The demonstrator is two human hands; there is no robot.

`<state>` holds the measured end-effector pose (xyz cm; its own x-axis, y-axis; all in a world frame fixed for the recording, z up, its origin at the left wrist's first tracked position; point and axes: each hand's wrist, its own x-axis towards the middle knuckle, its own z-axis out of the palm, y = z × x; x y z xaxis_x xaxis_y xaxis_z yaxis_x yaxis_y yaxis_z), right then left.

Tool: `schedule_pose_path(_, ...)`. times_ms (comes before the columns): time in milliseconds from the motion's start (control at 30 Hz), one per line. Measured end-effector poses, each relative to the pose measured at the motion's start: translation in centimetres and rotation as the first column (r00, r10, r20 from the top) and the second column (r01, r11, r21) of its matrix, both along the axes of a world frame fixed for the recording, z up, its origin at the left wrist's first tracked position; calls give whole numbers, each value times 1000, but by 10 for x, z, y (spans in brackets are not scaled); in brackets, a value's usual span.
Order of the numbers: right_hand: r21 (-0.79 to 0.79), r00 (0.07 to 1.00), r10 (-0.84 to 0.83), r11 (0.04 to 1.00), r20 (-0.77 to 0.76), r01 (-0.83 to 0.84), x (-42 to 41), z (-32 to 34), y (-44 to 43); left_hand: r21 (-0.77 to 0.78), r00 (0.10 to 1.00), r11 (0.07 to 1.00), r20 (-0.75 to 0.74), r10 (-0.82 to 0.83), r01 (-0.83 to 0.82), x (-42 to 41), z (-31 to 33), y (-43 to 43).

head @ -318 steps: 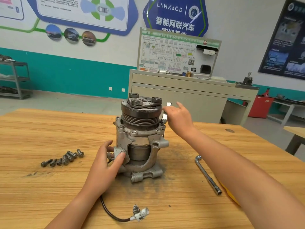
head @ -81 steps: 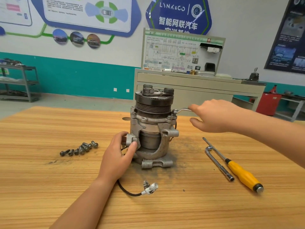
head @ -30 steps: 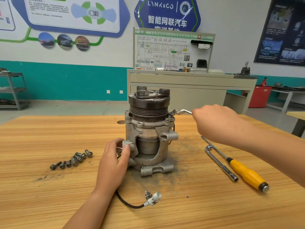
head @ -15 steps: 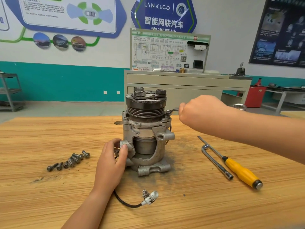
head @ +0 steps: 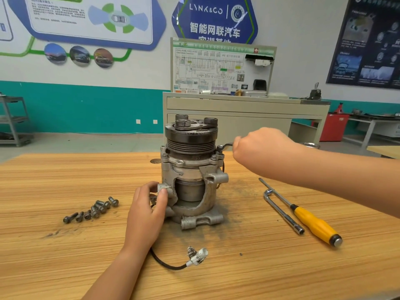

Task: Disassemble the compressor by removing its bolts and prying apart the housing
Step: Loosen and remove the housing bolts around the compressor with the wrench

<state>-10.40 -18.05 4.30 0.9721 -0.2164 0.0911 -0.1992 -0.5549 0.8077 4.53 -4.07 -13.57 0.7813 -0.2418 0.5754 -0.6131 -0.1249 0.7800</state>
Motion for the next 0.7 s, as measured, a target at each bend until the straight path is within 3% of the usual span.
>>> schedule_pose_path(233, 82, 997, -78, 994, 22, 76, 9, 15, -42, -16, 999, 1000, -30, -14, 14, 0, 0, 2)
schedule_pose_path(433, 25, 992, -107, 994, 66, 106, 43, 10, -68, 4, 999, 1000, -37, -28, 28, 2, 0, 1)
schedule_pose_path(567, 106, 971, 53, 991, 235, -79, 77, -3, -82, 12, 999, 1000, -39, -28, 28, 3, 0, 0)
schedule_pose_path(700, 242, 882, 208, 912, 424, -331, 99, -19, -87, 14, 999, 1000, -43, -24, 25, 4, 0, 0)
